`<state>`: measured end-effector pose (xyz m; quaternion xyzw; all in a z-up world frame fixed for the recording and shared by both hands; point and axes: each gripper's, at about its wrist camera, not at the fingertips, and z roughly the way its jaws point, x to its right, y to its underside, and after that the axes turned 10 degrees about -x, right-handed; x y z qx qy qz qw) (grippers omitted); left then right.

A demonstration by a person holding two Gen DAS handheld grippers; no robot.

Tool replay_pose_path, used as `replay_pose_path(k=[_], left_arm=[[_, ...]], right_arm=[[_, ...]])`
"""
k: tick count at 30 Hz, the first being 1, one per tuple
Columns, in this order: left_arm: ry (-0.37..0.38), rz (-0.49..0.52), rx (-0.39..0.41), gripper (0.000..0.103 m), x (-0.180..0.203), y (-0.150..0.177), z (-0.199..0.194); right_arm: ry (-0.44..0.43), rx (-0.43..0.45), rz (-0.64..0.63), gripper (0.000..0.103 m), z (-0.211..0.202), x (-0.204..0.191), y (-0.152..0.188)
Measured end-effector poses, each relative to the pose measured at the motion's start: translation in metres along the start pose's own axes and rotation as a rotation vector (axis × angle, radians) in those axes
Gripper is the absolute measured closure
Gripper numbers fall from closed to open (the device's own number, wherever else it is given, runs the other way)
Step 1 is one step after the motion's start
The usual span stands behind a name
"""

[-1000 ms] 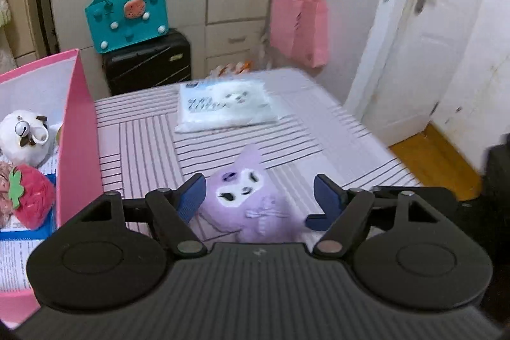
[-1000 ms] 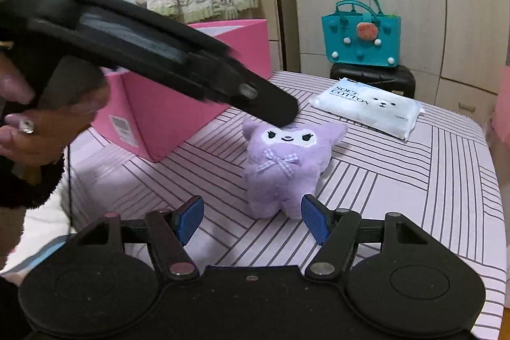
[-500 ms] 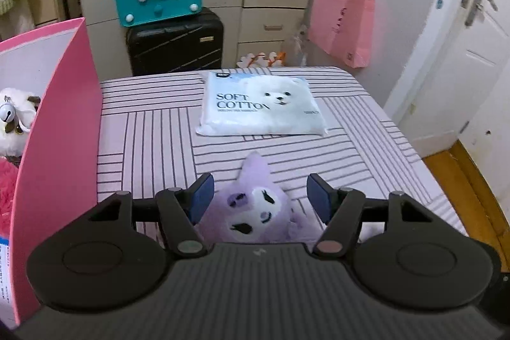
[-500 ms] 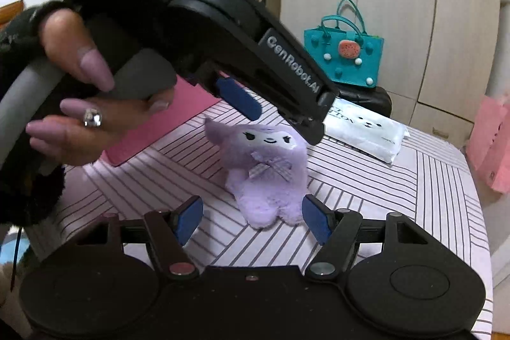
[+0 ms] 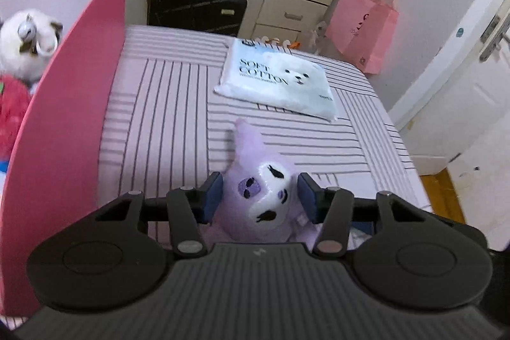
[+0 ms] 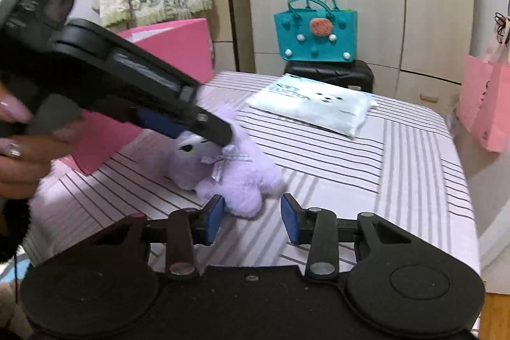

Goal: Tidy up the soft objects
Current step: 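Close the left gripper on the purple plush toy's head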

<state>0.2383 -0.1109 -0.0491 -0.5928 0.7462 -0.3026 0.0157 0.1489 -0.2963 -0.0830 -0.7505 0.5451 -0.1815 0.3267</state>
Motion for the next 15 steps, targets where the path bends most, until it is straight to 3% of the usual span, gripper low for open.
replay_pose_path(k=[4, 6, 9, 15], left_arm=[[-0.013, 0.02, 0.005, 0.05, 0.005, 0.006, 0.001], [-0.015, 0.023, 0.015, 0.05, 0.007, 0.009, 0.002], [-0.009, 0.033, 0.031, 0.051, 0.01, 0.013, 0.003], [0.018, 0.029, 0.052, 0.054, 0.006, 0.021, 0.002]], right_arm=[[-0.059, 0.001, 0.0, 0.053, -0.005, 0.006, 0.0], [-0.099, 0.009, -0.019, 0.038, -0.007, 0.004, 0.001], [-0.14, 0.006, -0.05, 0.03, -0.006, -0.003, 0.001], [-0.09, 0.006, -0.058, 0.019, 0.001, -0.012, -0.001]])
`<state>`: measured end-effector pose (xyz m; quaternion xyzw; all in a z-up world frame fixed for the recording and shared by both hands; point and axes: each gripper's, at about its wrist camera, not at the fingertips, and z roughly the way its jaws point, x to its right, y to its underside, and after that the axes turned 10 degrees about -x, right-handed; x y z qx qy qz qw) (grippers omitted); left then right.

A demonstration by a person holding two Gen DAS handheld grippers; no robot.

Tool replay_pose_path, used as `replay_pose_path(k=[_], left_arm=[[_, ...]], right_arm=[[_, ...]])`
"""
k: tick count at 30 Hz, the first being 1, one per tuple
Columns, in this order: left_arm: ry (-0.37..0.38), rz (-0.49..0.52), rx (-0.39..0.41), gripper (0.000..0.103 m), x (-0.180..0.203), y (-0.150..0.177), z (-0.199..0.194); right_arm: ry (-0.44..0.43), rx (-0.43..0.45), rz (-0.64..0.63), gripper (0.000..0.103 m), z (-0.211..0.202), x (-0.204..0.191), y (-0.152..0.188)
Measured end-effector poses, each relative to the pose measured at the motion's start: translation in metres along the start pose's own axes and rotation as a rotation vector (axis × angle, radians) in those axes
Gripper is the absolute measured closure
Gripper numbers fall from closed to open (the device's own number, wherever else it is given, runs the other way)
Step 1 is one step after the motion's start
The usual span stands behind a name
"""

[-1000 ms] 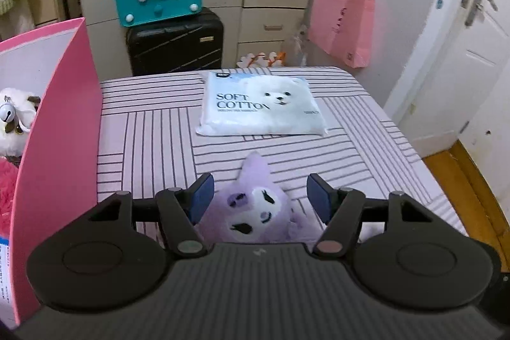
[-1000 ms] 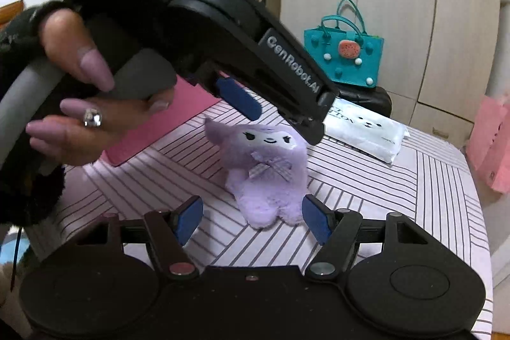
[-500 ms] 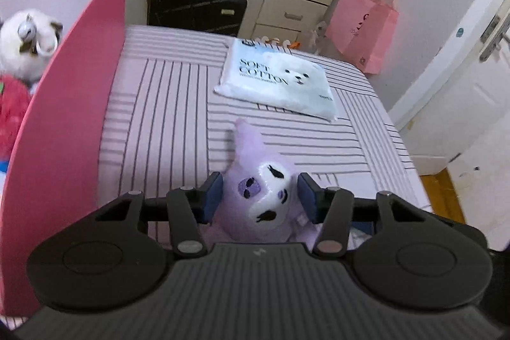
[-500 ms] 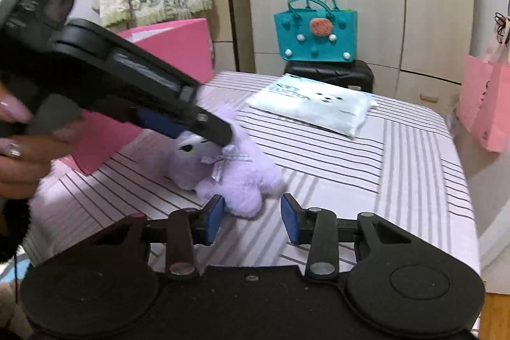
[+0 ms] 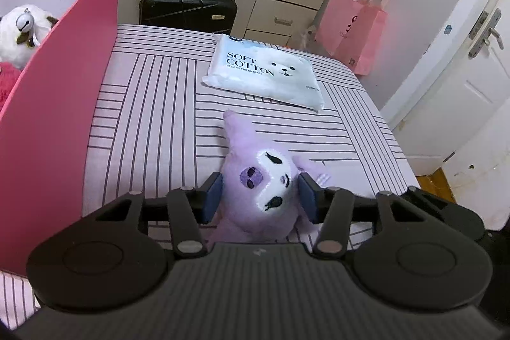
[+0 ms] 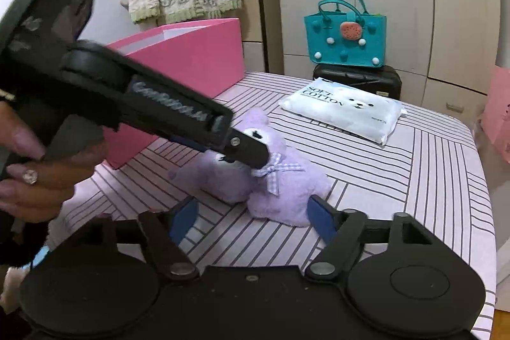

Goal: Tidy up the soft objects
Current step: 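Close the left gripper on the purple plush toy's head, then lift the purple plush toy with the left gripper over the pink box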

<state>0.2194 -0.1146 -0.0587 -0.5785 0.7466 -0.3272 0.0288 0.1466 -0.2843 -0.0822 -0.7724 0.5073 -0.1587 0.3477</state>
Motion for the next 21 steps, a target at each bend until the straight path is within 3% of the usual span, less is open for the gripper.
replay_pose_path(k=[7, 9, 12, 21], left_arm=[[0.026, -0.031, 0.003, 0.051, -0.007, 0.003, 0.005], [0.042, -0.07, -0.014, 0.053, -0.008, 0.003, 0.008], [0.028, -0.055, 0.003, 0.057, -0.004, 0.004, 0.007], [0.013, -0.095, 0.02, 0.06, -0.004, 0.008, 0.008]], right_arm=[[-0.034, 0.002, 0.097, 0.02, 0.01, 0.013, -0.001], [-0.049, 0.003, 0.132, 0.031, 0.01, 0.015, -0.003], [-0.035, -0.008, 0.184, 0.037, 0.011, 0.018, -0.007], [0.008, 0.01, 0.18, 0.038, 0.014, 0.009, -0.003]])
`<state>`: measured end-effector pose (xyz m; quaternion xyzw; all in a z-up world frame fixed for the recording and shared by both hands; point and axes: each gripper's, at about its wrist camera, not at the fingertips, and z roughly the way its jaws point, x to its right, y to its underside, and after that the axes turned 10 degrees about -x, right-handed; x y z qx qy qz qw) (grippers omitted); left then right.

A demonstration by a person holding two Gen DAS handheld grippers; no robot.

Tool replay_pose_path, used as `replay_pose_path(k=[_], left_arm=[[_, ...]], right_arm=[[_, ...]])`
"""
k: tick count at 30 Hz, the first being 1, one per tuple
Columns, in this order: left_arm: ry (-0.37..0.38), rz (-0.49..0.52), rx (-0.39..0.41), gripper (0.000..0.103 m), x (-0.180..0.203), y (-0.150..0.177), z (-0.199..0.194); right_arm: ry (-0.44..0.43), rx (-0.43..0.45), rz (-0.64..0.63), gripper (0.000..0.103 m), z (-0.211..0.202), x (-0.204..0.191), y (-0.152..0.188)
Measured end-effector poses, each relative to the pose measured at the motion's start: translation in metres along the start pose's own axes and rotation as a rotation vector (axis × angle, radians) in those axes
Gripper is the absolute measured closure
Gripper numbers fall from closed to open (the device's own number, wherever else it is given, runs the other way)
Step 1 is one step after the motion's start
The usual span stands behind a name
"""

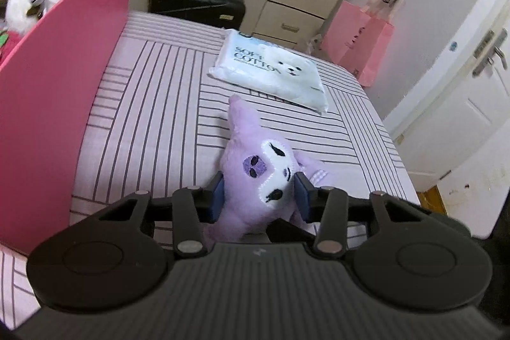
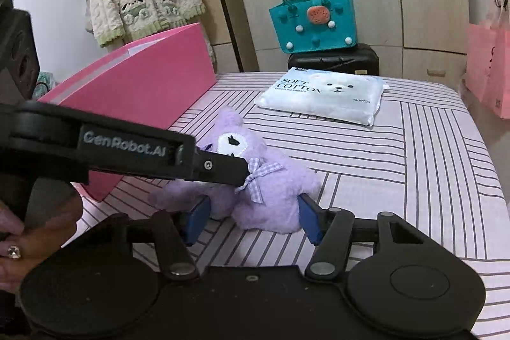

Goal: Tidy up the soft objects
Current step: 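Lift the purple plush toy with the left gripper over the pink box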

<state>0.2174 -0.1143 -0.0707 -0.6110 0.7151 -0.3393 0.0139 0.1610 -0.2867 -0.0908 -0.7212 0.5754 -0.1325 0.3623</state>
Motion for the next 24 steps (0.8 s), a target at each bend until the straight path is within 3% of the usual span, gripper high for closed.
replay_pose_path(k=[4, 10, 16, 20, 24], left_arm=[[-0.008, -0.025, -0.001, 0.061, 0.001, -0.001, -0.001], [-0.046, 0.045, 0.026, 0.061, 0.008, 0.007, -0.009], [0.005, 0.065, 0.002, 0.06, -0.005, 0.017, -0.029], [0.038, 0.102, 0.024, 0.058, -0.005, 0.022, -0.052], [0.044, 0.153, 0.043, 0.058, -0.001, 0.028, -0.073]], right_arm=[[0.006, 0.024, 0.029, 0.04, -0.001, -0.001, 0.004], [-0.014, 0.007, 0.077, 0.042, -0.006, -0.004, 0.003], [-0.049, 0.006, 0.054, 0.037, -0.02, -0.018, 0.013], [-0.076, 0.027, 0.022, 0.029, -0.037, -0.029, 0.013], [-0.082, 0.022, -0.029, 0.029, -0.052, -0.04, 0.009]])
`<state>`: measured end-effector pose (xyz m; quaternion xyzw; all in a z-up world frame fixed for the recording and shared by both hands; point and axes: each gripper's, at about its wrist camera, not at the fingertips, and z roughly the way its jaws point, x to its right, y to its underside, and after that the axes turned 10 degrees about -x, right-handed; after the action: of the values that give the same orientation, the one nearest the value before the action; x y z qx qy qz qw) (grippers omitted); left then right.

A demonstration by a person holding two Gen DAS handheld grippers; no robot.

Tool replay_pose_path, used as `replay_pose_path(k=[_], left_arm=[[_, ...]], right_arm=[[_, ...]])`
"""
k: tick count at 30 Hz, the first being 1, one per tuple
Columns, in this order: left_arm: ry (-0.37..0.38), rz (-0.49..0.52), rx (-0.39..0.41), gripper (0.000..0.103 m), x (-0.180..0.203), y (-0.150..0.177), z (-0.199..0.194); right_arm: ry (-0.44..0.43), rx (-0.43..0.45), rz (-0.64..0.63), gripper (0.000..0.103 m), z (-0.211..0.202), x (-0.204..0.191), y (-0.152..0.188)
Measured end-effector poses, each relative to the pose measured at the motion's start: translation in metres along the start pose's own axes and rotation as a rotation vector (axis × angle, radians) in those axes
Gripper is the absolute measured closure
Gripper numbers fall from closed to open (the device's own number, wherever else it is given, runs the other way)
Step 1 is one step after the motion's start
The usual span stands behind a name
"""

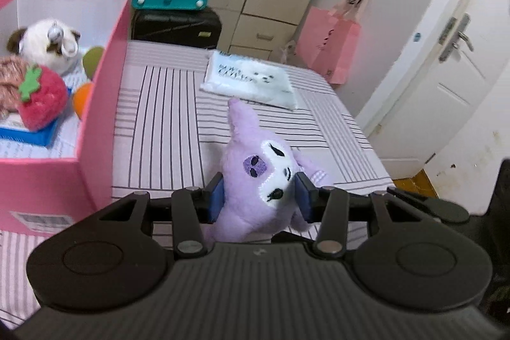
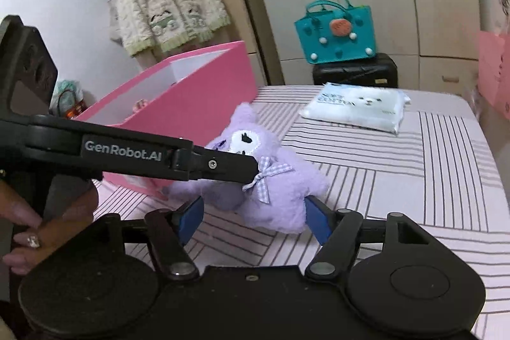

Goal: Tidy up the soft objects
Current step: 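Lift the purple plush toy with the left gripper over the pink box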

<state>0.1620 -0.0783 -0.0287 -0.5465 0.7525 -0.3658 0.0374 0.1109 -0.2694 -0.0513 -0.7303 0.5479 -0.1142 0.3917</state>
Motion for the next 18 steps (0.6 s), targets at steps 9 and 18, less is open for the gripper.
replay_pose_path(k=[9, 18], left_arm=[[-0.009, 0.115, 0.035, 0.058, 0.0, 0.003, -0.053], [0.003, 0.123, 0.058, 0.058, -0.018, -0.009, -0.113]], right_arm=[[0.014, -0.001, -0.13, 0.055, -0.026, -0.027, -0.018], [-0.071, -0.015, -0.183, 0.067, -0.044, -0.051, -0.052]])
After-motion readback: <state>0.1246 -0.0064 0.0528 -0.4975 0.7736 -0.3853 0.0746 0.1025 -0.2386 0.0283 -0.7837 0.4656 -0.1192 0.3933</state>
